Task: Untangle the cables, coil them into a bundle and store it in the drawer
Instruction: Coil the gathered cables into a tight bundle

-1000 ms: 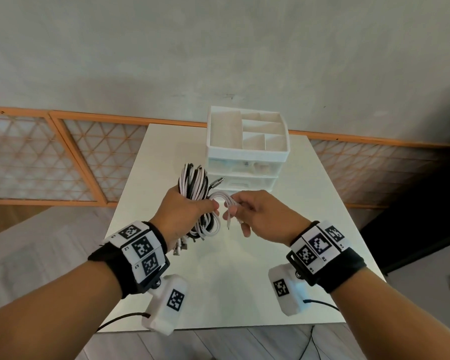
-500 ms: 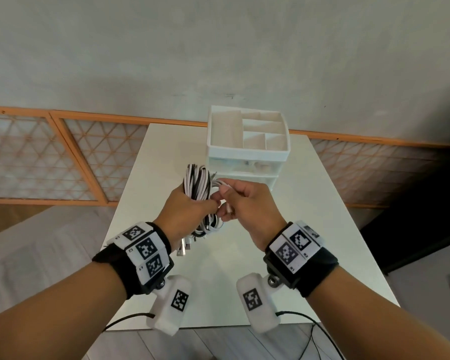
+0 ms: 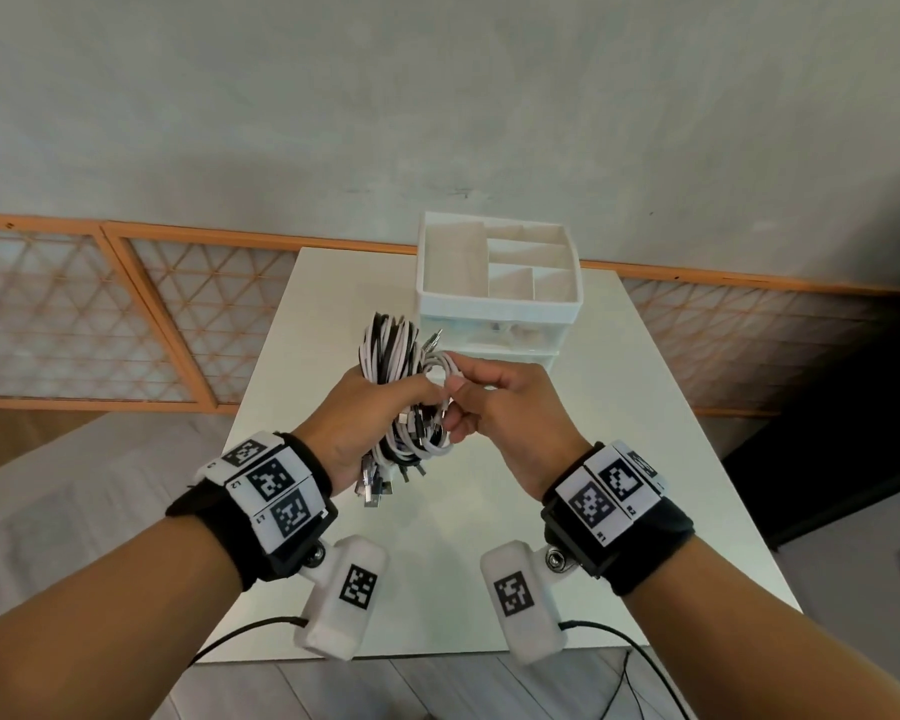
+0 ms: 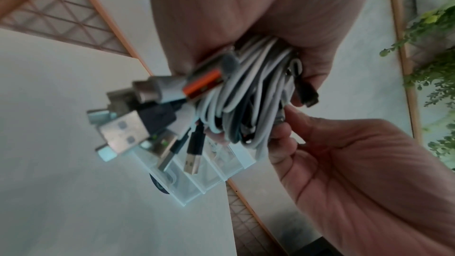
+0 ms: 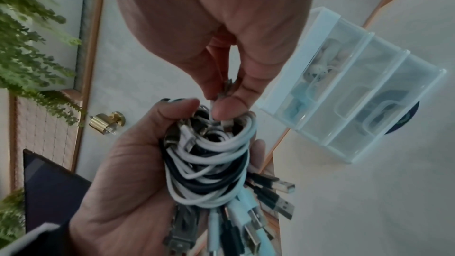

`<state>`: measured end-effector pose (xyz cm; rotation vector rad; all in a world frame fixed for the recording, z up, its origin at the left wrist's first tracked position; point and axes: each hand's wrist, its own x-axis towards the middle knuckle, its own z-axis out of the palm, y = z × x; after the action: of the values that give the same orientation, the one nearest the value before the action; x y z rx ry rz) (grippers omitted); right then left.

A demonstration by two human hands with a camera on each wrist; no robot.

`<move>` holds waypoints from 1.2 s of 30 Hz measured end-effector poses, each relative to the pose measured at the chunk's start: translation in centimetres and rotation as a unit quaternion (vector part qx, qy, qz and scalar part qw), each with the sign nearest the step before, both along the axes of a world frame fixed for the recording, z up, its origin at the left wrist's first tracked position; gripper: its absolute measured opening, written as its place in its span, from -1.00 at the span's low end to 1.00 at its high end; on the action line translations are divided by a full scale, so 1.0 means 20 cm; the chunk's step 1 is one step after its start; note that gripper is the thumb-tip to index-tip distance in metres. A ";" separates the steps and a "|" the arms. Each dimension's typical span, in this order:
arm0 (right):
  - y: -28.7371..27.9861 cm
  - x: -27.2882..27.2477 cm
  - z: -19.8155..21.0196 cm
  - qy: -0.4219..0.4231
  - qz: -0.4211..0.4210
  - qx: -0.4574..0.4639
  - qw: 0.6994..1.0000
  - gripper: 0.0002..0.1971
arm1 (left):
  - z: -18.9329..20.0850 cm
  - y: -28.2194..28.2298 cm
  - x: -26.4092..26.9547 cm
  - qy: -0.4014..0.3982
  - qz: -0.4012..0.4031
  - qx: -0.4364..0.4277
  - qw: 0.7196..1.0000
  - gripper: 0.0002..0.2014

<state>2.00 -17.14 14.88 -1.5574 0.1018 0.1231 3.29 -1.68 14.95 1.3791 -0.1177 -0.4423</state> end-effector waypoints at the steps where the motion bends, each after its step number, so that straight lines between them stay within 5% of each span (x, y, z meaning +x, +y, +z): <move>1: 0.00 0.00 0.00 -0.004 0.000 0.020 1.000 -0.71 | 0.00 0.00 0.00 -0.001 0.001 0.002 1.000 -0.67; 7: 0.00 -0.04 0.01 -0.030 -0.012 0.048 0.998 -0.64 | 0.00 -0.02 0.01 0.036 0.045 -0.021 0.998 -0.76; 15: -0.01 -0.02 0.00 -0.087 -0.030 -0.081 0.992 -0.90 | 0.02 -0.04 0.01 0.069 0.071 -0.012 0.995 -0.75; 19: 0.02 -0.04 -0.04 -0.105 -0.005 -0.101 0.989 -0.96 | 0.02 -0.03 0.02 0.081 0.096 -0.022 0.992 -0.90; 29: 0.00 -0.01 -0.02 -0.019 0.007 -0.056 0.998 -0.63 | 0.01 -0.01 0.00 0.039 0.062 0.031 0.997 -0.84; 36: -0.03 -0.01 0.00 -0.060 0.071 -0.084 0.992 -0.81 | 0.00 -0.01 -0.02 0.033 0.072 0.035 0.996 -0.80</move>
<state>1.71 -17.79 14.93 -1.7356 -0.0962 0.1358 2.92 -1.90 14.99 1.4290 0.0516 -0.3739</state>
